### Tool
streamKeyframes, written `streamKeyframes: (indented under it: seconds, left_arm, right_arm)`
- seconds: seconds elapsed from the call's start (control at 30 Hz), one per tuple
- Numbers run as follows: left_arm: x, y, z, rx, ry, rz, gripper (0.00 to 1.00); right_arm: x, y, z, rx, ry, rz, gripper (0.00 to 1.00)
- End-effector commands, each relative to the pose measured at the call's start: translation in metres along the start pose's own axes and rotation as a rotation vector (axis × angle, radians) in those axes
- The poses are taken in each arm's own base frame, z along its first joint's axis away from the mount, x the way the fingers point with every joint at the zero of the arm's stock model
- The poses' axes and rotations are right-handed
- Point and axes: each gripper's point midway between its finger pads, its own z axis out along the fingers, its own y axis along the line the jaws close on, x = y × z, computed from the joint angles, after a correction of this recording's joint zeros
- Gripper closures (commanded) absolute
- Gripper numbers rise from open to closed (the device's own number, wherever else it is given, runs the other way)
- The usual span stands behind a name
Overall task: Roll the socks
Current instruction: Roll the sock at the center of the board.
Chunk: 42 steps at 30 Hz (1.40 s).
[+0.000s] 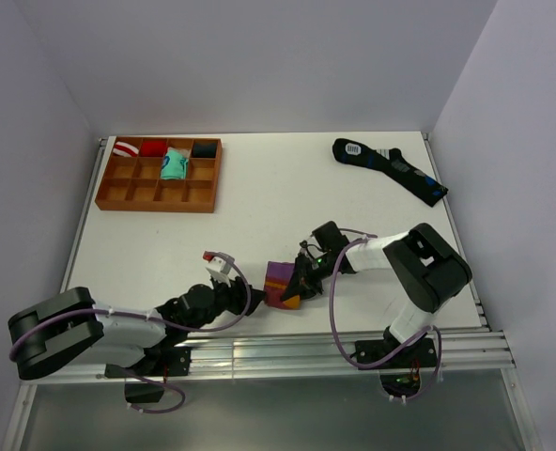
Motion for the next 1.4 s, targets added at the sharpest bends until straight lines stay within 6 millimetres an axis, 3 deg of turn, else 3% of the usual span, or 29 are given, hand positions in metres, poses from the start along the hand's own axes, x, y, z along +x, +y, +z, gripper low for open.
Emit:
streamKeyframes:
  seconds: [0.0, 0.63, 0.93, 1.13, 1.27, 1.37]
  left_arm:
    - [-0.023, -0.028, 0.007, 0.093, -0.073, 0.023, 0.38]
    - [0.001, -0.033, 0.029, 0.08, 0.017, 0.094, 0.43]
    - [0.012, -0.026, 0.044, 0.026, 0.058, 0.082, 0.52]
    - [0.017, -0.023, 0.05, -0.011, 0.078, 0.049, 0.68]
    - [0.026, -0.022, 0.051, -0.025, 0.128, 0.033, 0.89]
    - [0.035, -0.025, 0.053, -0.029, 0.19, 0.026, 1.0]
  right_arm:
    - [0.0, -0.005, 0.0, 0.005, 0.009, 0.022, 1.0]
    - [0.001, -0.011, -0.001, 0.003, 0.008, 0.033, 1.0]
    - [0.004, -0.017, 0.0, 0.003, 0.017, 0.033, 1.0]
    - [0.004, -0.02, -0.001, 0.013, 0.006, 0.007, 1.0]
    - [0.003, -0.024, -0.001, 0.021, -0.01, -0.009, 1.0]
    - [0.0, -0.03, -0.002, 0.048, -0.046, -0.032, 0.88]
